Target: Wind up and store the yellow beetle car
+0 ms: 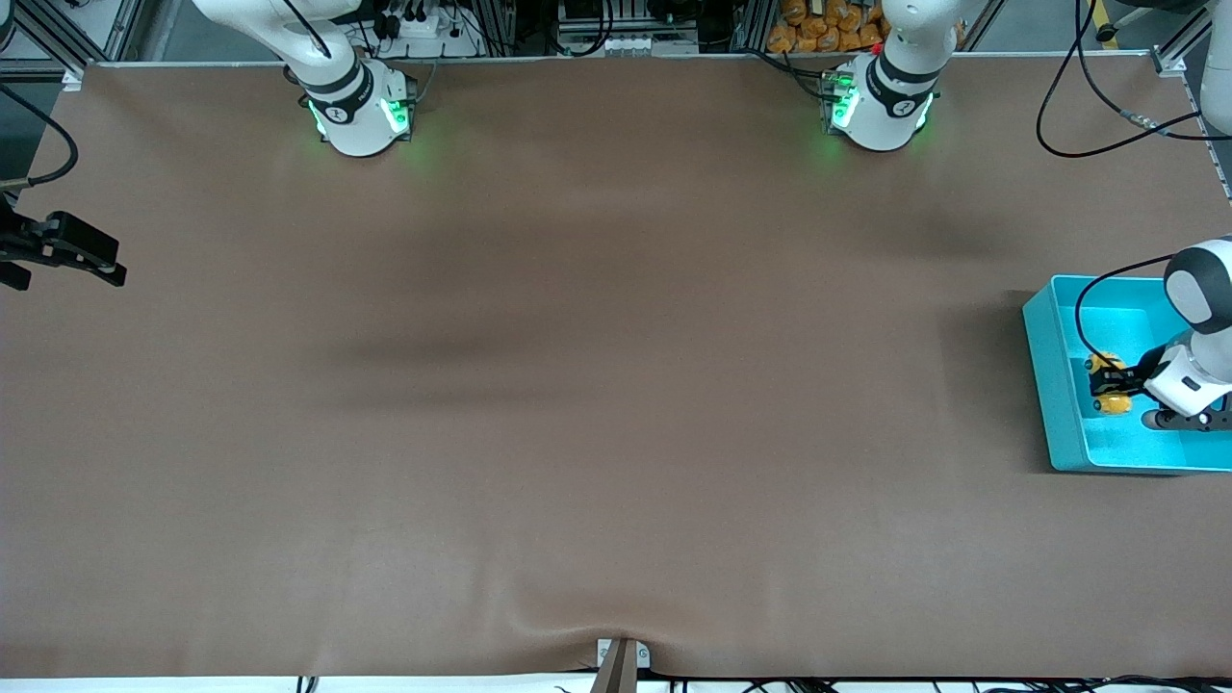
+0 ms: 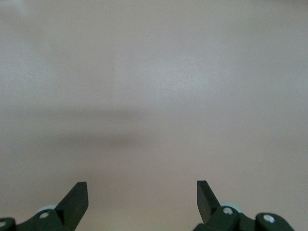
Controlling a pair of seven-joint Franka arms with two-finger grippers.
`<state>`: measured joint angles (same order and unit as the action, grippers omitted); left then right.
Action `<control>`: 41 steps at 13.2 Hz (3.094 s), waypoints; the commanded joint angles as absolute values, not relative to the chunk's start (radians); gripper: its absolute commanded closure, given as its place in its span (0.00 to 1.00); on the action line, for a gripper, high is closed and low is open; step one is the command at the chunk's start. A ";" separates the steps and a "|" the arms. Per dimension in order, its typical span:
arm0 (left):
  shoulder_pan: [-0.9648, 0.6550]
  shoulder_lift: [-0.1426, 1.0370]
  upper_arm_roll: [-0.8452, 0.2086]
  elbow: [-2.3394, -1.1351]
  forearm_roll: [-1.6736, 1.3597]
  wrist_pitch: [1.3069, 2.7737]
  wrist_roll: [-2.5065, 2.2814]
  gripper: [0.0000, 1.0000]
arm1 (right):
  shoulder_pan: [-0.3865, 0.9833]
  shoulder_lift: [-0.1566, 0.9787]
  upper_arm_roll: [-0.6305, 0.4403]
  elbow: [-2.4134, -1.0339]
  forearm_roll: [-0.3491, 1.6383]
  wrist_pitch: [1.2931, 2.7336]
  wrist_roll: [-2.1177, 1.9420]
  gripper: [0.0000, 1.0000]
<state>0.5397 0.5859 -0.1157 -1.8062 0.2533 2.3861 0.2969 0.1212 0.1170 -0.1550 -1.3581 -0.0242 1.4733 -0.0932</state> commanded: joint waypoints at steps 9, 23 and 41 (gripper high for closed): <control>0.551 0.415 -0.213 -1.796 0.295 2.334 0.238 0.00 | 0.115 0.109 -0.144 -1.341 -0.028 1.470 -0.095 0.00; 0.168 0.089 -0.220 -1.729 0.189 1.832 -0.053 0.00 | 0.113 0.114 -0.146 -1.339 -0.029 1.473 -0.104 0.00; -0.071 -0.029 -0.071 -1.551 0.044 1.440 0.043 0.00 | 0.112 0.110 -0.144 -1.338 -0.028 1.473 -0.106 0.00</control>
<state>-0.0742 -0.0195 -0.0743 -1.5601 0.0495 1.4590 0.0202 0.1214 0.1164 -0.1535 -1.3461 -0.0242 1.4757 -0.0967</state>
